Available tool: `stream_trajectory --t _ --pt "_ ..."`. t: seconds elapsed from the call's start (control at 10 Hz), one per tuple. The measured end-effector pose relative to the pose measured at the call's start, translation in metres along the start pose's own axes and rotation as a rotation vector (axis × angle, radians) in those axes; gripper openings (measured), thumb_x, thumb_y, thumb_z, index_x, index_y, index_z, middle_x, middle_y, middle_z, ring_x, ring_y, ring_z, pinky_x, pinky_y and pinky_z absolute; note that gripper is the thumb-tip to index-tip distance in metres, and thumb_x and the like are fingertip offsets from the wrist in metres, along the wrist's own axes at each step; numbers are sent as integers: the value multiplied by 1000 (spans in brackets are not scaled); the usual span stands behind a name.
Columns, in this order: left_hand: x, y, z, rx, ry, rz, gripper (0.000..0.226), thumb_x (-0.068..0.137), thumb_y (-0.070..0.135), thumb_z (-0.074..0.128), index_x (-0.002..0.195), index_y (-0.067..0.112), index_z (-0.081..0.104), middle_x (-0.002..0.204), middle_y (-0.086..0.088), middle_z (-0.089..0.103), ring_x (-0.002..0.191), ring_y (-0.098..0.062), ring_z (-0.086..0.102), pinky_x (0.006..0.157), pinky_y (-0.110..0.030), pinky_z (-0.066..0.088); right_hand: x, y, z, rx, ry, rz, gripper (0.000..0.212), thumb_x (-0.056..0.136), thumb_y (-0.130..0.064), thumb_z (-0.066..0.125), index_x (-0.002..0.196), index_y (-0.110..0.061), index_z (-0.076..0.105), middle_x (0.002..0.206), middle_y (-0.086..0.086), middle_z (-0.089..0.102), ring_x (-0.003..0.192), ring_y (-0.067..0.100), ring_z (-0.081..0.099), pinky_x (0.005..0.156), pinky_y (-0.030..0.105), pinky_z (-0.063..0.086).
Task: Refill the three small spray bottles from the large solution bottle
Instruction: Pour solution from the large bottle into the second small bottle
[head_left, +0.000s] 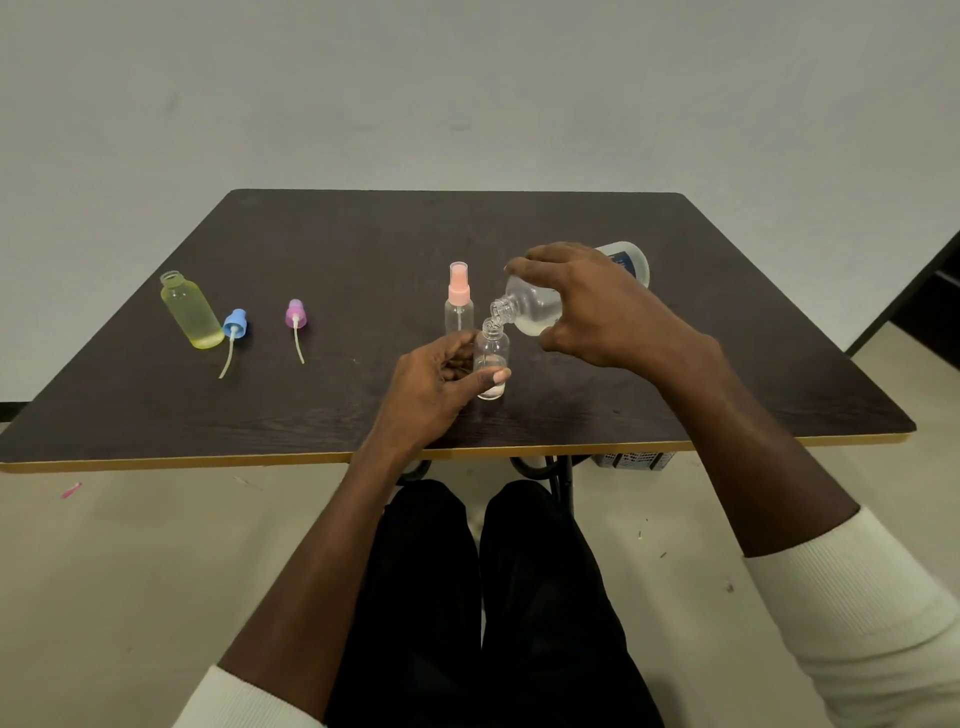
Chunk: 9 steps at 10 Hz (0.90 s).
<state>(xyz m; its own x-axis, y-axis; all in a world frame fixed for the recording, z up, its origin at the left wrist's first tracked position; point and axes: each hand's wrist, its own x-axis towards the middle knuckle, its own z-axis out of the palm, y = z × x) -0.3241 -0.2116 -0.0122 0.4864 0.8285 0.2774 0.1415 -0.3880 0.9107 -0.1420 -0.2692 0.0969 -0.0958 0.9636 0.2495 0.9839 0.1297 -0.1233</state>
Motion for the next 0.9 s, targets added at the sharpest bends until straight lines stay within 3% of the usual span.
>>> stream_trajectory --t 0.5,0.7,0.9 --pt "-2 3 0 4 0 2 43 86 18 79 127 19 65 104 16 72 94 7 70 78 -7 51 -1 -2 -2 -12 -4 5 79 76 -17 80 145 -22 43 150 2 44 140 20 36 111 40 31" --pt "-1 0 0 -11 1 -5 42 86 18 80 126 13 68 109 6 76 99 -3 72 84 -14 54 0 -2 -2 -14 0 -5 77 76 -15 79 145 -21 44 148 2 46 139 20 37 110 39 31" --pt "-1 1 0 -3 -2 2 39 86 19 79 123 23 66 107 10 75 96 0 72 81 -11 53 -1 -2 -2 -21 1 -9 77 76 -16 79 145 -21 44 148 3 46 139 21 37 110 40 32"
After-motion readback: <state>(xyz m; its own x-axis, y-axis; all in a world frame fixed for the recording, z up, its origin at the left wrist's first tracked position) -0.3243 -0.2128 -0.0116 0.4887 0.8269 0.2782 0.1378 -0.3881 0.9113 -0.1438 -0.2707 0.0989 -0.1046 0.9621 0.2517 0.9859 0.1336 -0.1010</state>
